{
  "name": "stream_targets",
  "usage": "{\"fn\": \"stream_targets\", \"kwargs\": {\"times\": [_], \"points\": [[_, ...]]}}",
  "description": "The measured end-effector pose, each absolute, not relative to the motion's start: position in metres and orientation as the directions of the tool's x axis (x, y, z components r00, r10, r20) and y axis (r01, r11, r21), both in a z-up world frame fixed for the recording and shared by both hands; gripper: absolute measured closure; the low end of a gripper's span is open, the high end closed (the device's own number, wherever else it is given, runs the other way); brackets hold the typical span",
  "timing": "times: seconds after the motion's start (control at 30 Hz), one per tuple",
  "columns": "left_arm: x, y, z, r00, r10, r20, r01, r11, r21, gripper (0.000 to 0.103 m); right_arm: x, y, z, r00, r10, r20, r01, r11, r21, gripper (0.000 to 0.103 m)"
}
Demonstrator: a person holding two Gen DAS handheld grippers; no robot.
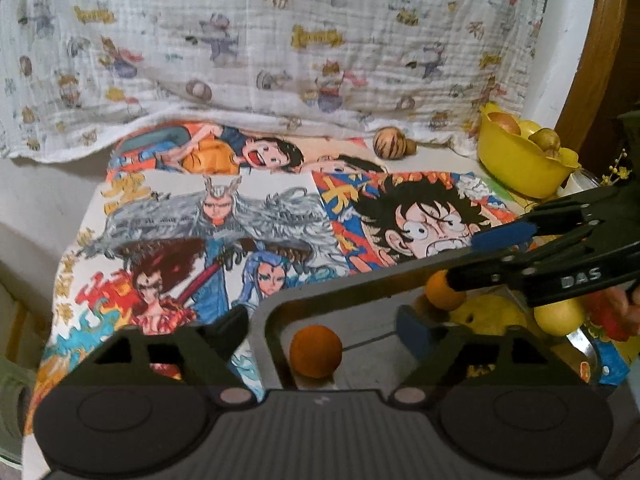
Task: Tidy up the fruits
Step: 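Release both oranges onto the tray by opening both tools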
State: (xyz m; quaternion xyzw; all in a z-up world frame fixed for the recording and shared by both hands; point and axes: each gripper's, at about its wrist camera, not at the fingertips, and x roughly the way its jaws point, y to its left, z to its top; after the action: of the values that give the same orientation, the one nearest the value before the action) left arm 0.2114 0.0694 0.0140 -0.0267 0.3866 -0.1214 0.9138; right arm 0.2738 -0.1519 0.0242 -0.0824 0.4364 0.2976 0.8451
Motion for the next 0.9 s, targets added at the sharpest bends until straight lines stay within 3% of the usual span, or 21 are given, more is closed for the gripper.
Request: {"fn": "stream_targets", "kwargs": {"times": [0.07,0.2,0.57,0.9], "points": [[0.210,0.069,0.018,0.677,-0.238,-0.696,0.206,0.970,-0.131,0.002,0.269,-0.160,0.032,0.450,0.440,-0.777,-0.573,0.810,0.127,0.020],[0.208,0.066,0.024,0.676,-0.222,-0.703,0.229,0.970,-0.086,0.001,0.255,-0.174,0.047,0.453,0.455,-0.767,-0.583,0.802,0.132,0.002],[0.210,0.050,0.035,0.636,-0.205,-0.744,0.351,0.936,0.042,0.001,0.220,-0.199,0.065,0.486,0.359,-0.797,-0.628,0.777,-0.034,0.001],[0.249,0.029,0.044,0.591,-0.190,-0.784,0.431,0.896,0.108,0.001,0.247,-0.232,0.070,0.554,0.230,-0.800,-0.505,0.857,-0.104,0.001]]}}
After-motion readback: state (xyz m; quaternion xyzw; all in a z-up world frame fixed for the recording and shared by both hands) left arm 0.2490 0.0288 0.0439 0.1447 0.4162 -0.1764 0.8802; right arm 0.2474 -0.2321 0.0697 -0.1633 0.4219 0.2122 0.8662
